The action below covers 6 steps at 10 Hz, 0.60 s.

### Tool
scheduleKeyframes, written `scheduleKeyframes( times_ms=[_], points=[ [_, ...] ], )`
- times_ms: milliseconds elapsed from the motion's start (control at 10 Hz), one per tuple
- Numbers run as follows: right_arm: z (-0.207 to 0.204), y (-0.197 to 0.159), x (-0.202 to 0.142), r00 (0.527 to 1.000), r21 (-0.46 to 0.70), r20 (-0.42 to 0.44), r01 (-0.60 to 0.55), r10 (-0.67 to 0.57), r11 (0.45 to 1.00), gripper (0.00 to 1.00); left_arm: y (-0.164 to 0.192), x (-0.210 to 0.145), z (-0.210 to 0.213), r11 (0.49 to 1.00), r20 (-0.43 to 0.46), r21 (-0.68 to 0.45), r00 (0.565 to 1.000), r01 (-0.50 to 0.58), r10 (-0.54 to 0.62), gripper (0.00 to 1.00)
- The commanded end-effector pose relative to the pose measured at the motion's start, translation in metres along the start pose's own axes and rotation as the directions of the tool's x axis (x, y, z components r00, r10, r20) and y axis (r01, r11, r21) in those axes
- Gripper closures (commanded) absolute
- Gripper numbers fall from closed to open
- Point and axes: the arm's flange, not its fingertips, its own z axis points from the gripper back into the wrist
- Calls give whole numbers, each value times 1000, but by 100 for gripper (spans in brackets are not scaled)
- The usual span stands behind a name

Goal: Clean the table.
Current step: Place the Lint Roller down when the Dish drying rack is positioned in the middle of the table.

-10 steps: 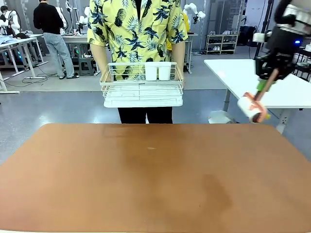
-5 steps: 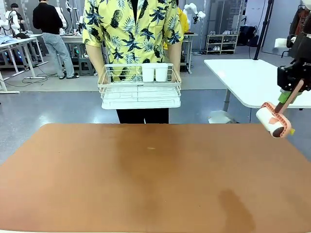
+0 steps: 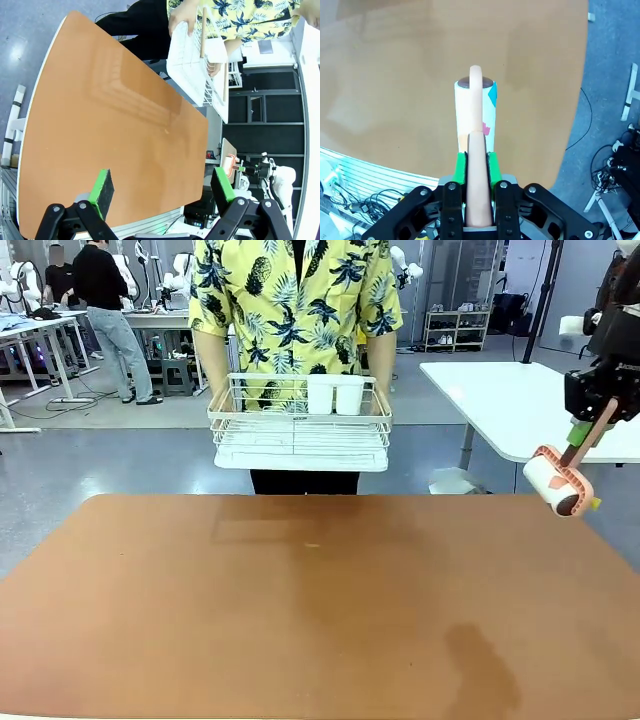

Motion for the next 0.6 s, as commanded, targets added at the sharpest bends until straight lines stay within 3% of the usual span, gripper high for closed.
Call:
scheduleKeyframes(
  times_ms=[0,500],
  points=[
    [5,1,0,1000,-1,-6,-3,3,1000,79,1,0,3,1000,1,-21,1000,8,-8,0],
    [5,1,0,1000,-1,-6,-3,3,1000,79,1,0,3,1000,1,-21,1000,8,-8,0]
  ],
)
